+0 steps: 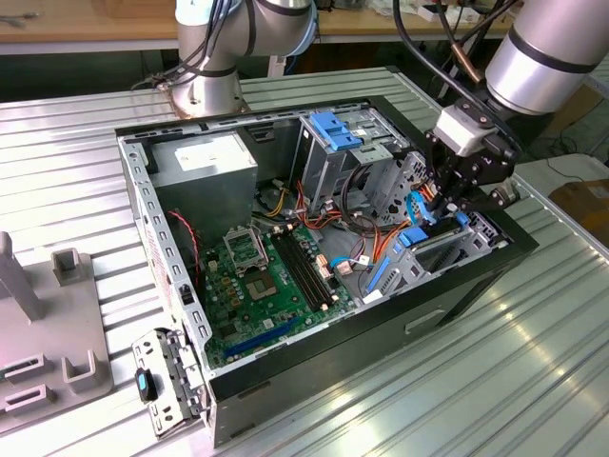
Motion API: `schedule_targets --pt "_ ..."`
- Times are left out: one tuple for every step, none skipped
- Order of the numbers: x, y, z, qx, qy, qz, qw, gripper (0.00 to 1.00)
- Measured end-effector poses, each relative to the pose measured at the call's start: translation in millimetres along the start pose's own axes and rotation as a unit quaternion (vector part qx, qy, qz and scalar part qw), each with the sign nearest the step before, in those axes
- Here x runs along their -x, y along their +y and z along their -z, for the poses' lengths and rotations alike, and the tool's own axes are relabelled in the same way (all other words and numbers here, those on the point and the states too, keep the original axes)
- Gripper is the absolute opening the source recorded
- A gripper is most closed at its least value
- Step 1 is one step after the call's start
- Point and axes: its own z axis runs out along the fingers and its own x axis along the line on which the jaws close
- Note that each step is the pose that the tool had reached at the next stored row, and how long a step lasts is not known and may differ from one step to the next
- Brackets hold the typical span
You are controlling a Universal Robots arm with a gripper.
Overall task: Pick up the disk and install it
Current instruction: 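Insert the first disk wire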
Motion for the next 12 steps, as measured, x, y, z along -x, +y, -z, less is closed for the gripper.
schedule_targets --pt "-0.6 0.1 0.0 0.0002 0.0109 0.0 0.9999 0.16" --pt "-1.4 0.2 0.1 -0.0004 0.0167 -0.002 0.9999 0.16" --pt "-1.7 0.8 0.2 -0.0006 0.0169 -0.004 0.9998 0.16" --pt "-1.7 0.9 0.1 -0.0006 0.017 -0.005 0.9998 0.16" --pt "-1.7 1.0 -0.7 -0.0007 0.017 -0.006 0.9998 0.16" --pt "-1.8 1.1 -1.6 -0.0007 0.0176 -0.011 0.9998 0.16" --pt "-1.8 1.1 -1.8 -0.0008 0.0185 -0.022 0.9996 0.16" --pt "-1.8 1.1 -1.8 -0.0008 0.0186 -0.024 0.9995 0.16" --pt "-1.8 1.1 -1.9 -0.0009 0.019 -0.029 0.9994 0.16" --pt "-1.8 1.1 -1.9 -0.0009 0.0195 -0.035 0.9992 0.16" --pt "-1.8 1.1 -1.9 -0.001 0.0197 -0.036 0.9992 0.16" --pt "-1.8 1.1 -1.9 -0.0009 0.0197 -0.036 0.9992 0.16"
